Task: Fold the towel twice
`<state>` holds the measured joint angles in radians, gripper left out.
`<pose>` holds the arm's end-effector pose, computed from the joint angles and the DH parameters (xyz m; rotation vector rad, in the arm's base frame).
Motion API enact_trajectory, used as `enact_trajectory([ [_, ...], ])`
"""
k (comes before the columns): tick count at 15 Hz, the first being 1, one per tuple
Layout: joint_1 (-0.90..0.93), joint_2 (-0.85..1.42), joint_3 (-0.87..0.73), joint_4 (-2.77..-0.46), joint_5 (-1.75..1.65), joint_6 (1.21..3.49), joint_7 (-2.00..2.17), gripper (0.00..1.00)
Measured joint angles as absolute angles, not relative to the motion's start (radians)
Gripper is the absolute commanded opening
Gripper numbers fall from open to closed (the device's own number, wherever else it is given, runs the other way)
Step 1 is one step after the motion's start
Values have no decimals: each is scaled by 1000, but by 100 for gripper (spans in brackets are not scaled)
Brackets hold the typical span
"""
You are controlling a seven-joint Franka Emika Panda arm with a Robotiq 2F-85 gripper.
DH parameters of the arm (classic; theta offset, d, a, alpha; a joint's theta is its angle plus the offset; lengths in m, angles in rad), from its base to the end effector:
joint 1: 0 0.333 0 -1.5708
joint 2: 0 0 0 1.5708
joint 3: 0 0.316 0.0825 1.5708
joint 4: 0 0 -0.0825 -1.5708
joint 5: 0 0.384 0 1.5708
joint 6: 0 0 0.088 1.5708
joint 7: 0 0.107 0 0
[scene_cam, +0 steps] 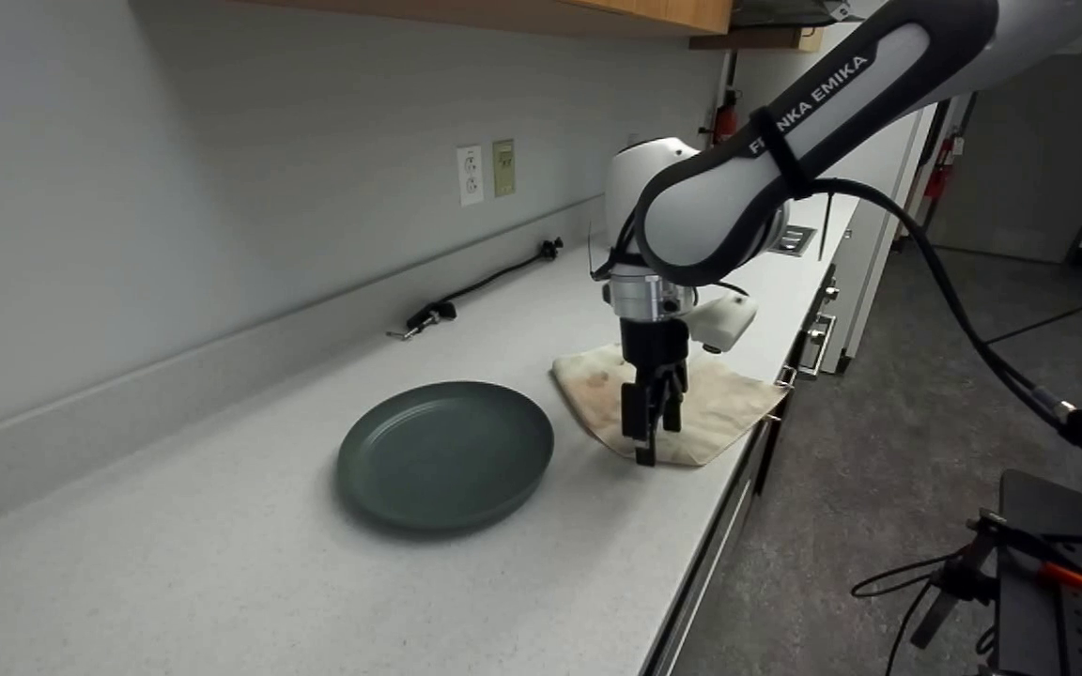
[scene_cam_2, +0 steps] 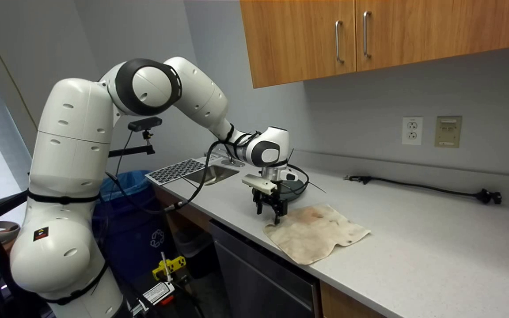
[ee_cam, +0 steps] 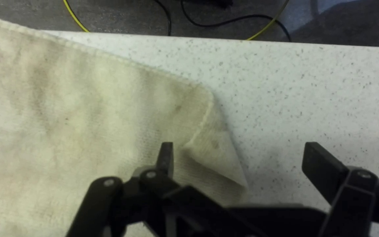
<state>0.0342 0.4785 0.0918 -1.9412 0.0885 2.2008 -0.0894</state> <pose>0.5925 0.0768 0.2196 -3.0103 -0.2258 0.3332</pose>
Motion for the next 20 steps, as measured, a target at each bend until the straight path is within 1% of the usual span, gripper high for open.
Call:
enact_trajectory([
  [7,34,543,90,-1894,88,2200,-69,100],
  [20,39,550,91,-1873,88,2200,37,100],
])
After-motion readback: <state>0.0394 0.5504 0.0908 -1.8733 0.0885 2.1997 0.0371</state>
